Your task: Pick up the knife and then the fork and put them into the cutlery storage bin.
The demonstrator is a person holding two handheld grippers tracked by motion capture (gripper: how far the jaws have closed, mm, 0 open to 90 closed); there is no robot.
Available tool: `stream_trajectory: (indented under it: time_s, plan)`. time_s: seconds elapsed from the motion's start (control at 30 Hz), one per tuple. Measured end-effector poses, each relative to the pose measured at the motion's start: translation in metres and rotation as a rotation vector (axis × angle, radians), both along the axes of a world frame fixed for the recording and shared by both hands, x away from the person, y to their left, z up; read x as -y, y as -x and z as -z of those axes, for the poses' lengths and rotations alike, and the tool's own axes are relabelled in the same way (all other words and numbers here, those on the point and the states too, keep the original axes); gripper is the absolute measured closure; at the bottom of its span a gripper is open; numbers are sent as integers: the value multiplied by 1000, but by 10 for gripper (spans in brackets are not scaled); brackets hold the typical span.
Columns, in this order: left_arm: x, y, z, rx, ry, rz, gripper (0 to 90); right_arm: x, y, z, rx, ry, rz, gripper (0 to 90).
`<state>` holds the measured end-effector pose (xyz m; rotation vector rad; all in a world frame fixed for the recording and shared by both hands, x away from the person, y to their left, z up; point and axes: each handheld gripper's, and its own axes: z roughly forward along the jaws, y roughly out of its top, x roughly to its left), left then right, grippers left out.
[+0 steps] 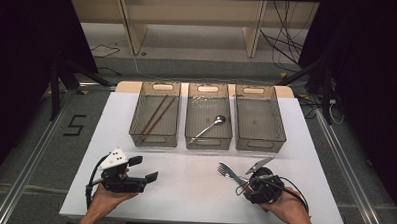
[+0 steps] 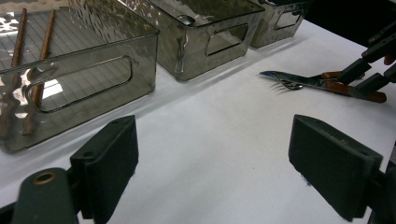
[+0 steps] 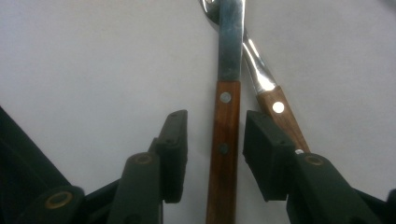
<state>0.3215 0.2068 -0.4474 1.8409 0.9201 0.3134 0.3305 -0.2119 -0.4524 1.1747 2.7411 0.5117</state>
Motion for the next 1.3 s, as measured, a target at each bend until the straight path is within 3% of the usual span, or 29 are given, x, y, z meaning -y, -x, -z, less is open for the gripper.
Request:
stream_trajectory:
  time_s: [0.37,0.73,1.17,1.3]
  plan:
    - [1,0,0,2,-8,10,157,-7,-6,5,-31,88,7,700]
    - [3,1,0,10,-19,21,158,-15,-13,4,-65,134,0,758]
    - [3,1,0,17,-26,18,158,-12,-12,1,-78,98,16,774]
    - [3,1,0,20,-24,14,158,-10,-11,-4,-58,75,9,774]
